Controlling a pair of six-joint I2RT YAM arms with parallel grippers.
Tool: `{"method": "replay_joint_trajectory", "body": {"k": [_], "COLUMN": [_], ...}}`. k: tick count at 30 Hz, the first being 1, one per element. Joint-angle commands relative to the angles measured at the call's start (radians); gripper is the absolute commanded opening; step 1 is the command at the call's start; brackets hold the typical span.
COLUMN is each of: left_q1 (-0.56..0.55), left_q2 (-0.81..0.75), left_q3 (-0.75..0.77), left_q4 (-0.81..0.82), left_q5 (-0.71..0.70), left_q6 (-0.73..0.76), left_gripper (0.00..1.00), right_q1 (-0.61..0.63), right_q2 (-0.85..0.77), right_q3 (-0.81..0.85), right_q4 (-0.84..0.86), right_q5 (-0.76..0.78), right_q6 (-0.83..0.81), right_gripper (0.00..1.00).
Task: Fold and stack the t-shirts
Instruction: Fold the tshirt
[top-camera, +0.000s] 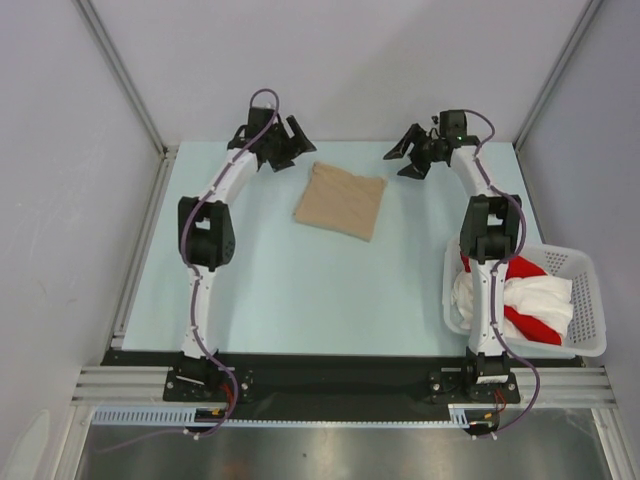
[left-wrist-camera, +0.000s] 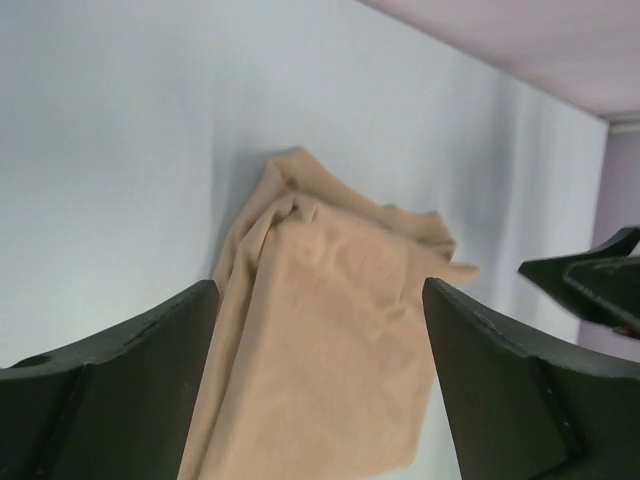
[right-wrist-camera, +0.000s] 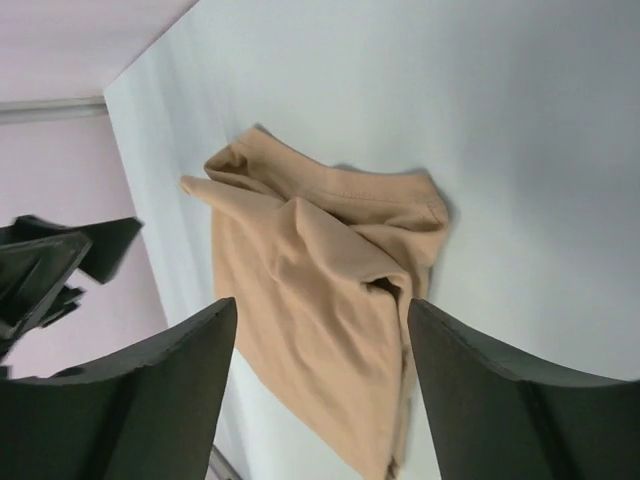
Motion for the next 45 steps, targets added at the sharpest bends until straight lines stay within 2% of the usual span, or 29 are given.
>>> {"method": "replay_joint_trajectory", "body": {"k": [1,3,4,5,8,13,15,16,19,21,25,26,27,28,29,30,32,35,36,37,40,41,42,43,44,45], "left_q1": [0.006,0.004,0.004,0.004,0.003,-0.005,-0.006,-0.008,-0.012,-0.012,-0.017,-0.017,-0.017,-0.017,-0.019,-0.023,-0.029,-0.035,-0.04,-0.043,-0.051,-0.052,-0.052,-0.052,-0.052,-0.049], "left_q2": [-0.198,-0.244,-0.258,-0.27,-0.281,-0.255,-0.229,-0.203,-0.168,-0.167,-0.19,-0.195,-0.203,-0.209,-0.22,-0.233,-0.302,-0.423,-0.469,-0.555,-0.684,-0.76,-0.792,-0.825,-0.88,-0.905], "left_q3": [-0.109,-0.225,-0.273,-0.313,-0.411,-0.462,-0.438,-0.427,-0.396,-0.428,-0.51,-0.527,-0.556,-0.573,-0.596,-0.653,-0.732,-0.916,-1.021,-1.08,-1.261,-1.295,-1.335,-1.343,-1.343,-1.319], "left_q4": [-0.078,-0.092,-0.088,-0.083,-0.065,0.003,0.006,0.003,-0.022,-0.014,0.049,0.055,0.053,0.052,0.053,0.055,0.049,0.052,0.058,0.073,0.087,0.081,0.052,0.035,0.021,-0.009], "left_q5": [-0.041,-0.004,0.01,0.048,0.108,0.124,0.137,0.153,0.188,0.214,0.271,0.275,0.28,0.283,0.292,0.283,0.242,0.231,0.208,0.205,0.188,0.182,0.165,0.127,0.102,0.081], "left_q6": [0.238,0.307,0.328,0.359,0.385,0.385,0.384,0.385,0.393,0.384,0.347,0.336,0.329,0.321,0.318,0.318,0.315,0.295,0.289,0.272,0.247,0.237,0.235,0.235,0.243,0.253], "left_gripper": [0.89,0.89,0.88,0.88,0.86,0.84,0.8,0.76,0.68,0.58,0.38,0.19,0.07,0.0,0.0,0.0,0.0,0.0,0.0,0.0,0.0,0.12,0.25,0.5,0.6,0.64], "right_q1": [0.018,0.048,0.058,0.065,0.099,0.14,0.156,0.16,0.163,0.163,0.171,0.17,0.171,0.173,0.171,0.171,0.168,0.17,0.17,0.174,0.176,0.173,0.17,0.17,0.167,0.163], "right_q2": [-0.077,-0.175,-0.207,-0.276,-0.351,-0.385,-0.375,-0.366,-0.367,-0.362,-0.358,-0.362,-0.367,-0.37,-0.379,-0.385,-0.402,-0.465,-0.49,-0.551,-0.681,-0.706,-0.73,-0.758,-0.769,-0.769], "right_q3": [-0.061,-0.201,-0.332,-0.405,-0.611,-0.752,-0.772,-0.777,-0.806,-0.812,-0.812,-0.818,-0.824,-0.832,-0.849,-0.858,-0.898,-0.994,-1.029,-1.063,-1.197,-1.217,-1.226,-1.211,-1.191,-1.159], "right_q4": [-0.169,-0.115,-0.094,-0.065,0.051,0.167,0.173,0.169,0.189,0.196,0.198,0.197,0.197,0.195,0.195,0.187,0.175,0.123,0.111,0.105,0.088,0.08,0.05,0.025,0.002,-0.044], "right_q5": [-0.014,-0.032,-0.037,-0.043,-0.048,-0.06,-0.055,-0.052,-0.037,-0.034,-0.045,-0.043,-0.044,-0.049,-0.054,-0.055,-0.058,-0.063,-0.066,-0.067,-0.072,-0.069,-0.049,-0.026,0.0,0.044], "right_q6": [-0.141,-0.167,-0.17,-0.17,-0.166,-0.131,-0.124,-0.121,-0.112,-0.098,-0.095,-0.095,-0.098,-0.103,-0.108,-0.115,-0.141,-0.189,-0.2,-0.209,-0.23,-0.235,-0.258,-0.272,-0.291,-0.325], "right_gripper": [0.77,0.82,0.83,0.84,0.85,0.81,0.79,0.74,0.72,0.68,0.51,0.49,0.43,0.38,0.29,0.13,0.02,0.0,0.0,0.0,0.0,0.03,0.24,0.33,0.37,0.45]}}
